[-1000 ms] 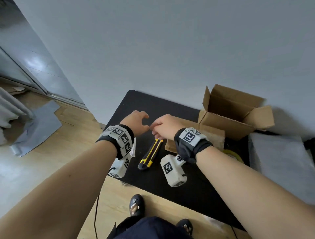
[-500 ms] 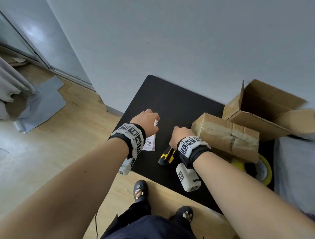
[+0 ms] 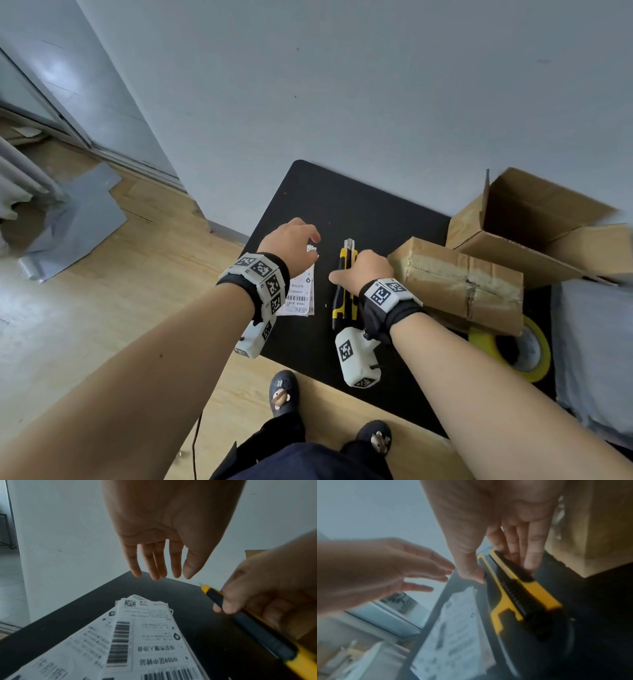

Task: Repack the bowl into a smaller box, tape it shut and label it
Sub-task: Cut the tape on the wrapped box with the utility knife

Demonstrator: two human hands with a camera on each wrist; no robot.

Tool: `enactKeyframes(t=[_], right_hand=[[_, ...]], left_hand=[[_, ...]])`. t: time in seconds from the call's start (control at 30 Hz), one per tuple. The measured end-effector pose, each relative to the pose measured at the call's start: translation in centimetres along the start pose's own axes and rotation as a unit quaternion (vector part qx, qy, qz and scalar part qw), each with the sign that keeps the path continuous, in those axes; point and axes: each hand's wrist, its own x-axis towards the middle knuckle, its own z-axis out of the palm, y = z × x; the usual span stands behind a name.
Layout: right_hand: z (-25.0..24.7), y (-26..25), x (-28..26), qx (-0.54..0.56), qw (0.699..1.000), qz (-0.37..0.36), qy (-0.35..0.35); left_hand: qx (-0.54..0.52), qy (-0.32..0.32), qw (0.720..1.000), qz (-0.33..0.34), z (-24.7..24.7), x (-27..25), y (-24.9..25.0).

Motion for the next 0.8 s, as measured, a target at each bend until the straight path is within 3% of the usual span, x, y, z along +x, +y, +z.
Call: enactKeyframes(t=[0.17, 0.33, 0.6, 0.8], right_hand=[[-3.9, -0.6, -1.4, 0.109, 0.989, -0.082, 0.048], [-7.7, 1.3, -2.8, 0.187, 0.975, -0.118, 0.027], [-12.0, 9.4, -4.4, 0.246, 0.962, -0.108, -0.047], [-13.1, 14.2, -5.6, 0.33, 0.936, -0.108, -0.054]], left_hand=[[-0.014, 0.049, 0.999, -0.008, -1.3, 0.2, 2.0], [-0.019, 0.056, 0.998, 0.006, -2.6, 0.2, 5.3], [0.0, -0.021, 0.997, 0.076, -0.8, -0.1, 11.6], [0.028, -0.074, 0.992, 0.099, 0.3, -0.7, 15.3]])
